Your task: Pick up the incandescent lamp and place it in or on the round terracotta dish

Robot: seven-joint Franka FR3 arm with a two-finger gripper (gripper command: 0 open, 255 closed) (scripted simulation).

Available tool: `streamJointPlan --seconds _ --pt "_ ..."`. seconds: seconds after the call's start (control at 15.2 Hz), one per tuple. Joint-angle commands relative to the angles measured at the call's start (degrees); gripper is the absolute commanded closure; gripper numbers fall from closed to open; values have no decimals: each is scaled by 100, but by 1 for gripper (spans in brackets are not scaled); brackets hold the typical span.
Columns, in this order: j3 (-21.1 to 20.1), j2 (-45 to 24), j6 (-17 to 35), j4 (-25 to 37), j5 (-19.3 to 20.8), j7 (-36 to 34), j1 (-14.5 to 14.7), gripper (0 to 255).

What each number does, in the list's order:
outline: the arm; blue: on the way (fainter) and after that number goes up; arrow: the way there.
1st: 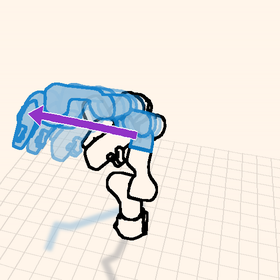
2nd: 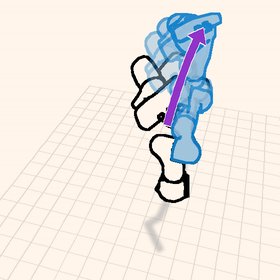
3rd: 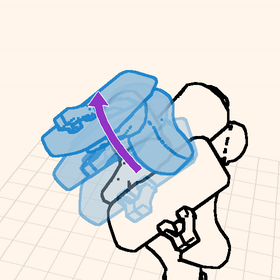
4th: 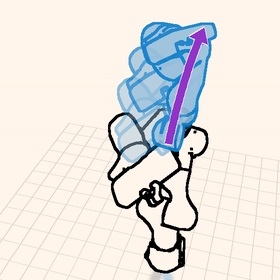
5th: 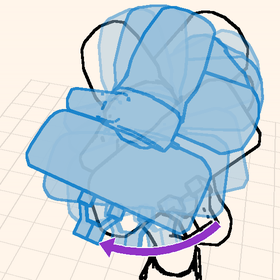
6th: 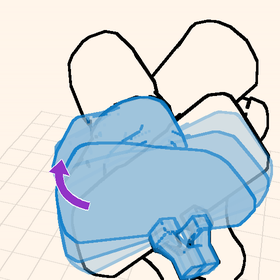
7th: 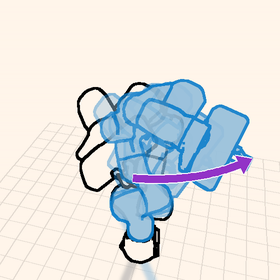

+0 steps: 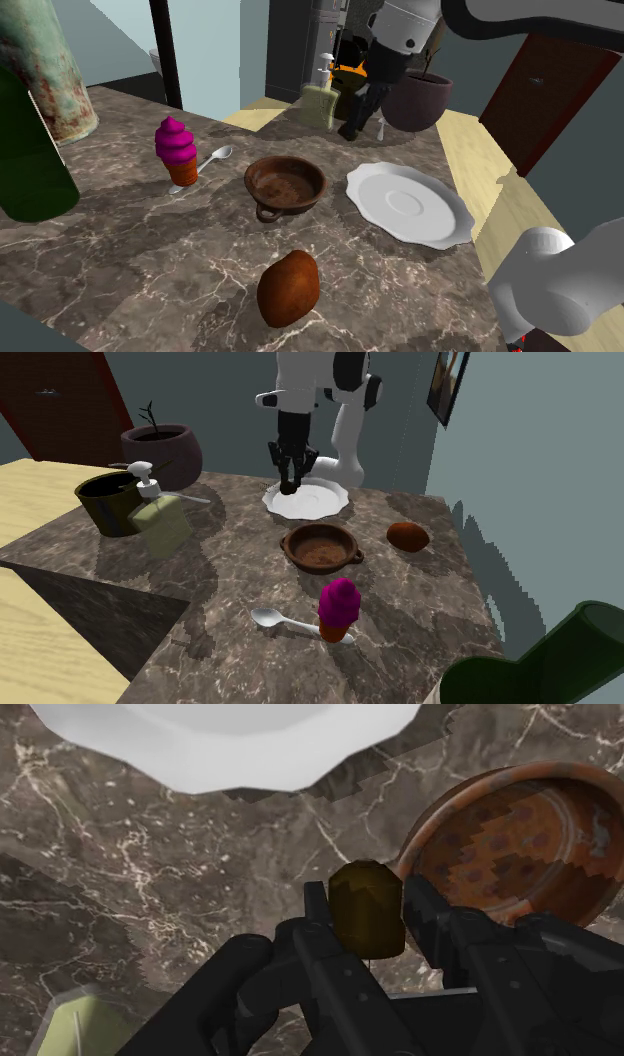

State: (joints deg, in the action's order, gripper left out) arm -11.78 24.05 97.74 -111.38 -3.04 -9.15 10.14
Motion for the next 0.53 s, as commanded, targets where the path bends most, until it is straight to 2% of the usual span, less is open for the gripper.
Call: streamJointPlan --seconds 0.0,0.46 --pt "-203 -200 59 146 5 -260 53 255" --pt "-953 -1179 209 946 245 -1262 247 255"
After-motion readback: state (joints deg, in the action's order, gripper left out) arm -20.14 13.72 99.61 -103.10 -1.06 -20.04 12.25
